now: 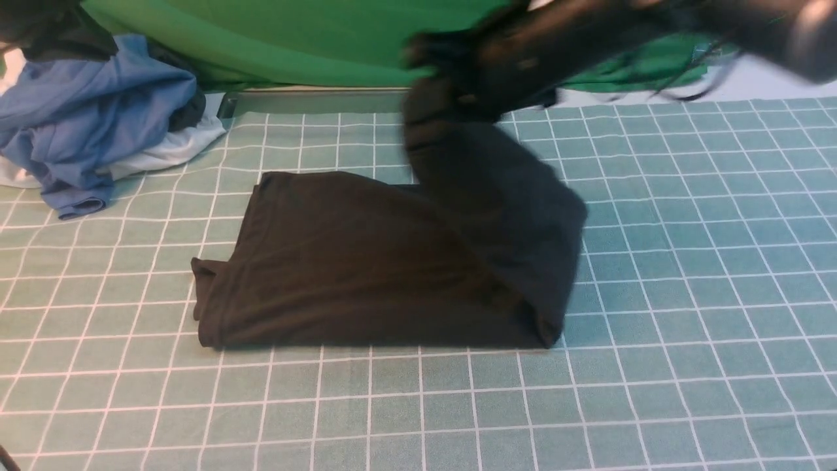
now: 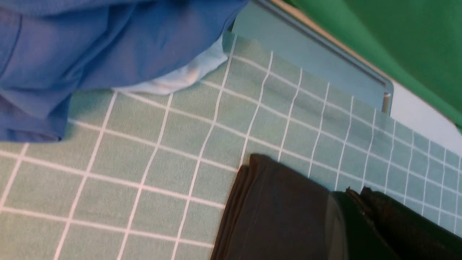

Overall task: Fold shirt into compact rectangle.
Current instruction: 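Fold the right end of the dark garment over onto its left end with the right gripper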

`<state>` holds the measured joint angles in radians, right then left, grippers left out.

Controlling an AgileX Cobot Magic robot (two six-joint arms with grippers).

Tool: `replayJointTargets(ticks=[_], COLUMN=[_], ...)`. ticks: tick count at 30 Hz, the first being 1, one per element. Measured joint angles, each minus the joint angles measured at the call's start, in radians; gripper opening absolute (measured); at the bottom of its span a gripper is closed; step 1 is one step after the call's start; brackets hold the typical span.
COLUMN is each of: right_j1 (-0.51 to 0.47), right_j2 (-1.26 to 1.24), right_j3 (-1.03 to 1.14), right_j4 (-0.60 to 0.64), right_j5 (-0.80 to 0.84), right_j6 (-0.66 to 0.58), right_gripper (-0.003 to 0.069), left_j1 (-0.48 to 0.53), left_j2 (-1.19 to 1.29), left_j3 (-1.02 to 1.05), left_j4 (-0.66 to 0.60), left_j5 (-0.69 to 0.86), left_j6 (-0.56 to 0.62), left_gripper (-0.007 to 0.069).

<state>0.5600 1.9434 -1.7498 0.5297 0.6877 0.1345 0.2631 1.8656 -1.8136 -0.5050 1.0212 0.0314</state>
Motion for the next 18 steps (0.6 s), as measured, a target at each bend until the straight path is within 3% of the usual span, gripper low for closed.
replayJointTargets(ticks=[5,12,16,18], right_j1=[0.158,0.217,0.220,0.207], right_j2=[0.105,0.196,0.198,0.174], right_j3=[0.000,0.000,0.000,0.000], right_j4=[0.003,0.006,0.009,0.009], right_j5=[-0.243,-0.413,-0.388,-0.301], right_j6=[0.013,0.022,0.021,0.004], right_gripper=[0.0103,0.0136,0.0333,0.0443], left_j1=[0.000,0.000,0.000,0.000], left_j2=[0.003,0.003,0.003,0.003], left_j3=[0.000,0.000,0.000,0.000], left_j4=[0.006,0.013,0.017,0.019], left_j5=[0.026,0.037,0.043,0.055], left_j6=[0.004,0.007,0.007,0.007], left_gripper=[0.0015,0.0015,0.0015,0.0016])
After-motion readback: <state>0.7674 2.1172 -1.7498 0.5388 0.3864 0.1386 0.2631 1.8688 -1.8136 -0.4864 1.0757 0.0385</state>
